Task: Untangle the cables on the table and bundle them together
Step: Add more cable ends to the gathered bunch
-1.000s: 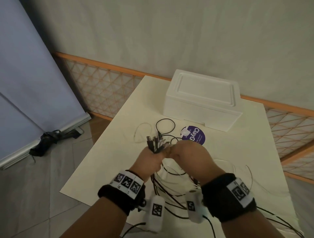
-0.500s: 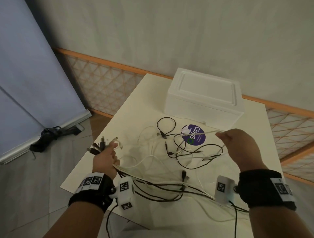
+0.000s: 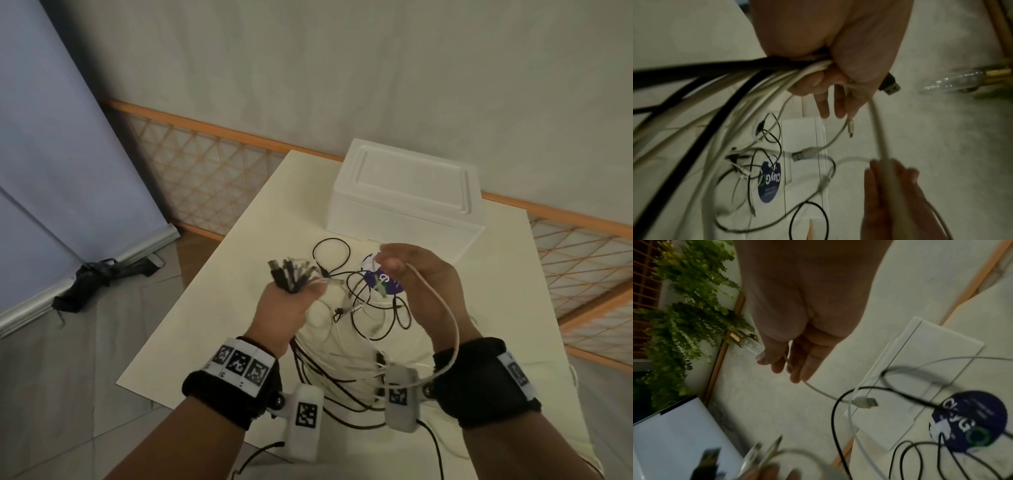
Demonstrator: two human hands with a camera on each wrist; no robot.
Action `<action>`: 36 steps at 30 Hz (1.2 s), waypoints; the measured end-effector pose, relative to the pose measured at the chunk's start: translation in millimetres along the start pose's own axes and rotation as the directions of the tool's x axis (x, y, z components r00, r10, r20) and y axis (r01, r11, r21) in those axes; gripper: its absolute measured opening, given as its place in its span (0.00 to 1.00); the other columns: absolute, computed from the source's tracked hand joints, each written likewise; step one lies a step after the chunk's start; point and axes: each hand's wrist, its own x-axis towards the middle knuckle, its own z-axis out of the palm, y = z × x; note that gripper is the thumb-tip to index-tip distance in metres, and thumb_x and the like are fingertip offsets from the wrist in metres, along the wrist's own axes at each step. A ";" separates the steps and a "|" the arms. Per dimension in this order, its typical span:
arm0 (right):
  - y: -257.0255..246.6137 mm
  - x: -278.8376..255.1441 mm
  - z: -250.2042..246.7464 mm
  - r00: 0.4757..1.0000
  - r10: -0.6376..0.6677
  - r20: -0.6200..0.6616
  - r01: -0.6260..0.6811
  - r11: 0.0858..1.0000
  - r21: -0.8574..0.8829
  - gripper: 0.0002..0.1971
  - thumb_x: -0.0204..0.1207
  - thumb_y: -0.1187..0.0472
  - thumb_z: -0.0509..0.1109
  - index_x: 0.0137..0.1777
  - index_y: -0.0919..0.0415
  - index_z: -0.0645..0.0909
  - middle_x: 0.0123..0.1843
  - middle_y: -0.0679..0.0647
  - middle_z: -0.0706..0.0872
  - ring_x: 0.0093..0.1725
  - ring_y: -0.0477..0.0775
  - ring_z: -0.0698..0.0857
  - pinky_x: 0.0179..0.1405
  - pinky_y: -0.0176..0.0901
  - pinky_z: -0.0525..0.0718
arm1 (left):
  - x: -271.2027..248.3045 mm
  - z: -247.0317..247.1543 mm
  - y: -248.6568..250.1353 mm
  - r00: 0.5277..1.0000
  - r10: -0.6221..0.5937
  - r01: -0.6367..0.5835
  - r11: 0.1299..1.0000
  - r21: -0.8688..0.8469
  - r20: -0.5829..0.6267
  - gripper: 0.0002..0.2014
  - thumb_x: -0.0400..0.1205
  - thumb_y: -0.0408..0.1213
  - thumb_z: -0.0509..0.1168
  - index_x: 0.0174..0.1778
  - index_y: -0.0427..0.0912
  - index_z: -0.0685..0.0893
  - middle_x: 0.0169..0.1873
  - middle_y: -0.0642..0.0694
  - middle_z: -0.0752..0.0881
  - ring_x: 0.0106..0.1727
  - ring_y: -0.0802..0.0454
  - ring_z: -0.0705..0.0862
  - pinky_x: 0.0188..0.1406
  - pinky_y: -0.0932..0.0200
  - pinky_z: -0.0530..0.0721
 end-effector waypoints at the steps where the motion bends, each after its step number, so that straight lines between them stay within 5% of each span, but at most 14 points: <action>1: -0.8 -0.6 4.3 1.000 -0.016 0.019 0.016 1.000 0.026 0.07 0.76 0.63 0.72 0.49 0.64 0.89 0.52 0.50 0.90 0.51 0.48 0.88 0.45 0.32 0.83 | -1.8 5.6 0.4 0.998 0.012 -0.014 1.000 0.026 0.063 0.03 0.75 0.36 0.75 0.43 0.45 0.90 0.26 0.47 0.79 0.22 0.56 0.68 0.21 0.63 0.66; 5: -3.7 -2.0 27.6 0.997 -0.035 0.073 0.023 0.986 0.167 0.08 0.77 0.65 0.70 0.50 0.67 0.89 0.53 0.53 0.90 0.57 0.54 0.87 0.57 0.51 0.85 | -0.3 25.5 -4.1 0.974 0.026 -0.031 0.999 0.017 0.226 0.04 0.77 0.35 0.74 0.42 0.50 0.89 0.21 0.53 0.74 0.21 0.55 0.62 0.22 0.63 0.60; 9: -7.1 1.3 45.0 0.996 0.004 0.091 -0.024 0.976 0.214 0.08 0.77 0.61 0.70 0.49 0.59 0.90 0.49 0.57 0.91 0.53 0.59 0.89 0.57 0.56 0.86 | 4.1 39.7 -10.0 0.957 0.010 -0.023 0.999 0.041 0.289 0.02 0.78 0.37 0.72 0.41 0.46 0.85 0.22 0.53 0.74 0.21 0.56 0.68 0.22 0.63 0.66; 13: -19.0 9.7 38.7 1.000 0.013 0.002 -0.013 0.976 0.216 0.09 0.77 0.62 0.70 0.50 0.65 0.89 0.49 0.56 0.91 0.53 0.54 0.88 0.52 0.47 0.86 | 20.1 40.6 -24.2 0.923 -0.002 -0.201 0.851 0.486 0.386 0.10 0.78 0.47 0.71 0.48 0.44 0.88 0.42 0.45 0.89 0.45 0.51 0.87 0.46 0.54 0.82; 15: -26.9 18.5 23.2 0.994 -0.003 -0.111 0.027 0.977 0.210 0.08 0.78 0.61 0.70 0.52 0.62 0.88 0.52 0.54 0.91 0.56 0.54 0.88 0.55 0.46 0.85 | 25.5 37.9 -32.8 0.924 -0.097 -0.191 0.721 0.666 0.371 0.15 0.79 0.51 0.69 0.47 0.40 0.87 0.41 0.41 0.88 0.42 0.49 0.84 0.42 0.57 0.78; 17: -31.7 30.3 -0.2 0.973 -0.086 -0.215 0.110 0.989 0.103 0.06 0.77 0.56 0.70 0.49 0.51 0.89 0.51 0.53 0.91 0.57 0.56 0.87 0.61 0.51 0.82 | 30.1 31.2 -40.9 0.955 -0.123 -0.060 0.811 0.582 0.269 0.15 0.79 0.48 0.70 0.51 0.38 0.88 0.41 0.43 0.88 0.37 0.54 0.82 0.36 0.62 0.75; 19: -28.1 37.6 -31.4 0.947 -0.206 -0.245 0.151 0.962 -0.227 0.06 0.77 0.54 0.69 0.47 0.47 0.88 0.49 0.52 0.90 0.54 0.56 0.87 0.58 0.52 0.81 | 36.3 21.2 -41.5 0.985 -0.137 0.105 0.959 0.262 0.106 0.10 0.79 0.45 0.71 0.46 0.41 0.90 0.41 0.44 0.89 0.24 0.59 0.77 0.24 0.62 0.72; 21: -14.2 32.7 -67.3 0.956 -0.212 -0.201 0.049 0.796 -0.604 0.09 0.80 0.62 0.67 0.49 0.52 0.89 0.50 0.56 0.89 0.53 0.59 0.86 0.55 0.50 0.81 | 45.7 8.1 -40.0 0.986 -0.166 0.166 0.986 -0.019 0.015 0.09 0.81 0.43 0.69 0.36 0.45 0.88 0.41 0.43 0.90 0.16 0.58 0.67 0.19 0.64 0.63; 24: 23.6 5.9 -119.9 0.958 0.114 -0.263 -0.281 0.556 -0.782 0.12 0.80 0.67 0.64 0.57 0.61 0.87 0.57 0.64 0.86 0.58 0.65 0.82 0.56 0.47 0.76 | 50.6 -5.9 -34.1 0.985 -0.171 0.171 0.963 -0.209 0.017 0.09 0.80 0.37 0.70 0.33 0.44 0.85 0.31 0.44 0.80 0.18 0.57 0.62 0.19 0.63 0.63; 27: 63.0 -22.5 -145.3 0.768 0.576 -0.280 -0.499 0.263 -0.826 0.20 0.79 0.68 0.64 0.72 0.68 0.75 0.63 0.71 0.81 0.63 0.69 0.79 0.62 0.53 0.76 | 47.2 -6.4 -33.9 0.976 -0.219 0.209 0.944 -0.254 -0.010 0.11 0.77 0.27 0.71 0.30 0.42 0.80 0.20 0.51 0.70 0.18 0.57 0.64 0.18 0.63 0.65; 28: 68.6 -28.5 -149.2 0.724 0.627 -0.287 -0.505 0.200 -0.839 0.22 0.79 0.70 0.62 0.73 0.69 0.72 0.62 0.71 0.80 0.62 0.69 0.80 0.61 0.54 0.77 | 45.6 -5.6 -35.3 0.974 -0.224 0.209 0.940 -0.268 -0.025 0.11 0.77 0.26 0.71 0.30 0.41 0.80 0.19 0.51 0.69 0.18 0.57 0.63 0.18 0.63 0.65; 30: 69.3 -36.4 -148.5 0.778 0.540 -0.320 -0.515 0.259 -0.817 0.23 0.75 0.73 0.62 0.71 0.69 0.73 0.63 0.70 0.79 0.62 0.70 0.80 0.65 0.57 0.78 | 42.3 -4.3 -36.9 0.974 -0.223 0.200 0.933 -0.299 -0.046 0.09 0.79 0.28 0.69 0.33 0.40 0.80 0.20 0.50 0.69 0.17 0.57 0.63 0.17 0.63 0.64; 33: 50.6 -39.4 -113.1 0.908 0.263 -0.326 -0.418 0.539 -0.731 0.23 0.72 0.74 0.64 0.66 0.60 0.79 0.65 0.62 0.81 0.55 0.61 0.83 0.63 0.56 0.79 | 33.0 -0.1 -33.9 0.980 -0.196 0.180 0.922 -0.343 -0.014 0.10 0.83 0.34 0.66 0.35 0.42 0.78 0.21 0.49 0.71 0.16 0.58 0.61 0.17 0.64 0.63; 36: 10.4 -37.0 -36.2 0.967 0.256 -0.017 -0.211 0.757 -0.618 0.13 0.74 0.55 0.71 0.58 0.44 0.82 0.55 0.46 0.86 0.45 0.46 0.85 0.50 0.46 0.84 | 21.8 6.5 -27.4 0.983 -0.181 0.177 0.923 -0.341 0.021 0.15 0.84 0.37 0.64 0.31 0.43 0.75 0.19 0.48 0.69 0.16 0.56 0.60 0.19 0.63 0.61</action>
